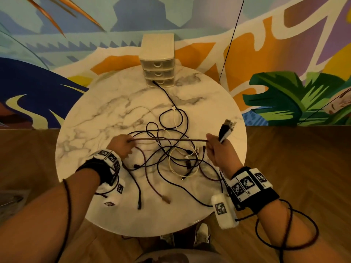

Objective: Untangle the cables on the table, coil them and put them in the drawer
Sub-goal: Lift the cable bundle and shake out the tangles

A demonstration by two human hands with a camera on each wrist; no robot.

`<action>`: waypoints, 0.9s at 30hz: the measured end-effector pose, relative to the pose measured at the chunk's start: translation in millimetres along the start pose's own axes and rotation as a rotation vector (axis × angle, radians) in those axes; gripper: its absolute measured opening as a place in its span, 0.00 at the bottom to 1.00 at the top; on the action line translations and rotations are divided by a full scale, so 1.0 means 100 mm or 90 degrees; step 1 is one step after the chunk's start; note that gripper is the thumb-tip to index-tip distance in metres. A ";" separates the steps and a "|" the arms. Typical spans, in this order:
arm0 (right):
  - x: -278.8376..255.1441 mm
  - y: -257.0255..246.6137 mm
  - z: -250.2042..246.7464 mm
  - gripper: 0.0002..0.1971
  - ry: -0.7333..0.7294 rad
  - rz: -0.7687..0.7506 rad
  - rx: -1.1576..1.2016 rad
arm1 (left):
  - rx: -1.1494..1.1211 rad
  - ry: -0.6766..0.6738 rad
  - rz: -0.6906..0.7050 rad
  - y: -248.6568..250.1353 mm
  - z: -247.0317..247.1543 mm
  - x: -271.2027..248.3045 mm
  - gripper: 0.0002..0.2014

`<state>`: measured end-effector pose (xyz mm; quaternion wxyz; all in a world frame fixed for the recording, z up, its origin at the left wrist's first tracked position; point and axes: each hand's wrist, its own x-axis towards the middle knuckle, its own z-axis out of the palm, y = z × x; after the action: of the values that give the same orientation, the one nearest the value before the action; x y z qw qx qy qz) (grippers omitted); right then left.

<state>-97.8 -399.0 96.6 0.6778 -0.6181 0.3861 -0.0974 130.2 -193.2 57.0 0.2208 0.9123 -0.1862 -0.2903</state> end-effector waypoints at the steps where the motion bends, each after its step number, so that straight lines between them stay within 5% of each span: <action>1: 0.00 0.09 0.02 0.24 -0.016 0.014 -0.072 | -0.015 0.063 0.012 0.00 -0.08 0.06 0.12; 5: 0.00 0.29 0.08 0.26 -0.046 0.027 -0.217 | -0.251 0.384 0.165 0.37 -0.40 0.16 0.10; 7: 0.03 0.28 0.08 0.23 -0.006 0.027 -0.219 | -0.209 0.446 0.245 0.51 -0.41 0.12 0.11; 11: 0.11 0.37 -0.08 0.19 0.107 0.078 -0.165 | 0.048 0.362 0.161 0.27 -0.41 0.14 0.11; 15: 0.12 0.55 -0.16 0.24 0.157 0.112 -0.107 | -0.039 0.386 0.103 0.01 -0.58 0.23 0.11; 18: 0.07 0.59 -0.13 0.23 0.148 0.117 -0.141 | -0.130 0.354 0.148 0.16 -0.59 0.14 0.12; 21: -0.02 0.47 -0.09 0.16 0.155 0.034 -0.104 | -0.130 0.422 0.259 0.44 -0.64 0.01 0.14; 24: -0.10 0.19 0.10 0.15 0.144 -0.087 -0.100 | 0.016 0.428 0.380 0.75 -0.54 -0.24 0.12; 27: -0.16 -0.04 0.39 0.16 0.043 -0.137 -0.078 | 0.257 0.277 0.413 0.96 -0.17 -0.55 0.13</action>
<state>-82.0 -360.8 104.2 0.6109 -0.6925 0.3455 -0.1667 78.8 -242.3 143.2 0.1518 0.8715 -0.4651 0.0350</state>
